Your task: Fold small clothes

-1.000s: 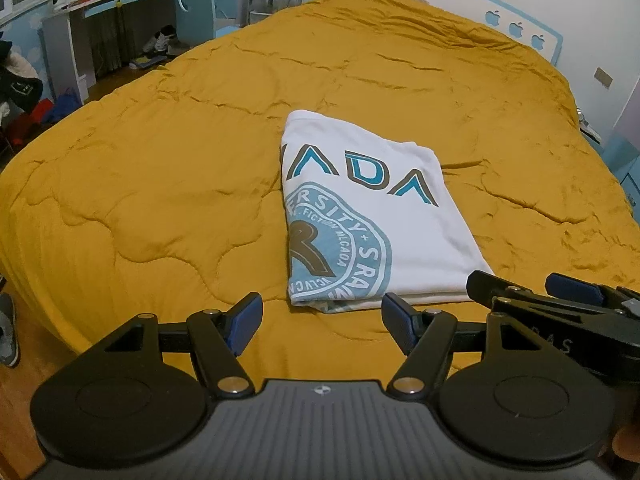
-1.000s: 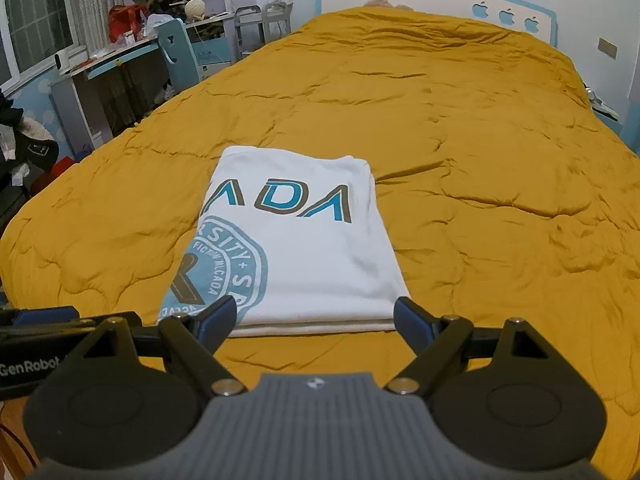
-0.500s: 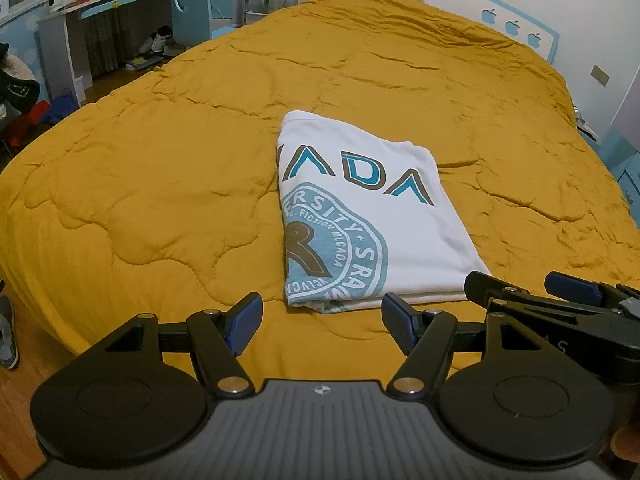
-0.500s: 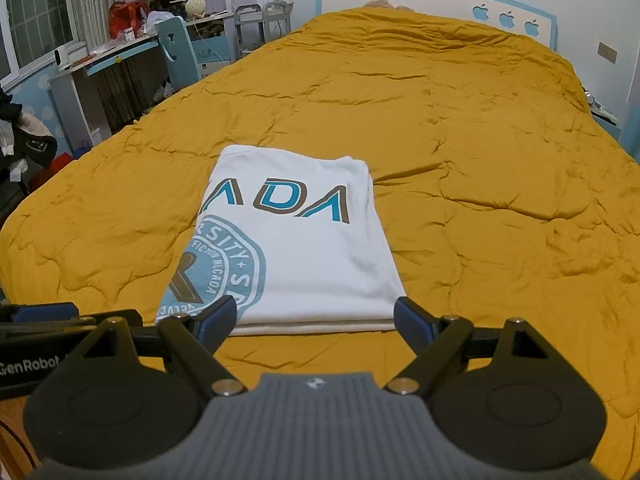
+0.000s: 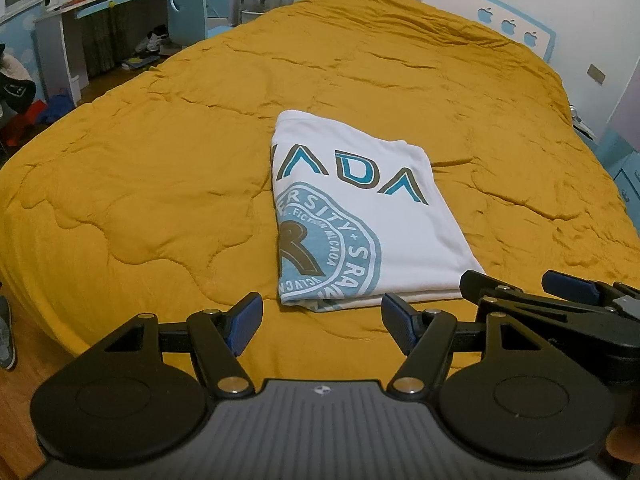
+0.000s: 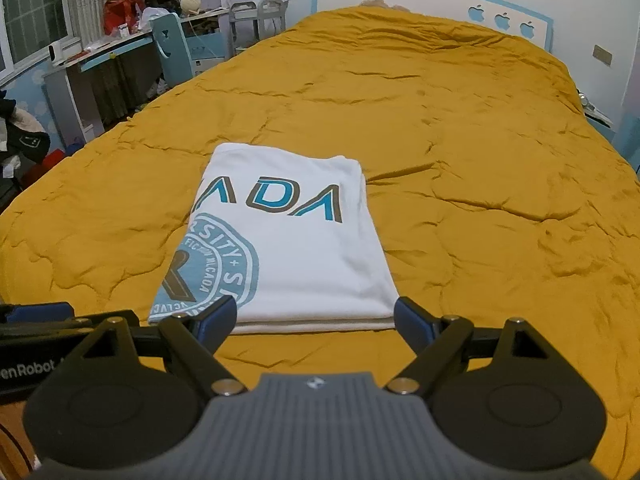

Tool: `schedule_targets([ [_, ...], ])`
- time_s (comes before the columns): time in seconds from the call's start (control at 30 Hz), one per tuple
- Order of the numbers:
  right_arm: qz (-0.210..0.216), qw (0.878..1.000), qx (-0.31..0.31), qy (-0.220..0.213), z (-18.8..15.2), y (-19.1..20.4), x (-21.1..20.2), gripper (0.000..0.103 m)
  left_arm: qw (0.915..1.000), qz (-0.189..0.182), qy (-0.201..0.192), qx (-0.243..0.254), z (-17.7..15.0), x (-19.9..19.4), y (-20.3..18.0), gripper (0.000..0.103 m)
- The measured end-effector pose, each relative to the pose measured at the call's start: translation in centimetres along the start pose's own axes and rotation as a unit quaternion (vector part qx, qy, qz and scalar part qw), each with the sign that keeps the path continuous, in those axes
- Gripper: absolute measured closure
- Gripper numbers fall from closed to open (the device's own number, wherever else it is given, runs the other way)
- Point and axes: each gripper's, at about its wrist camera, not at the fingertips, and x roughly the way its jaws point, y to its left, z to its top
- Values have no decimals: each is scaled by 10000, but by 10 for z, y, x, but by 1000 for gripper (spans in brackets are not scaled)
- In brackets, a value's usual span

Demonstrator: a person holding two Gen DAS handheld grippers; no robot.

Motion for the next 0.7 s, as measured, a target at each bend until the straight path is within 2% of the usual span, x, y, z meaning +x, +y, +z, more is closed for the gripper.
schedule_targets([
  [0.4,-18,10000,25,52,0,-2,2,21,9998,-102,122,-104,-1,5,2,23],
  [0.7,-57,9999,22,116,-1,-2,3,21,9998,-22,181,-56,-1,7,0,21],
])
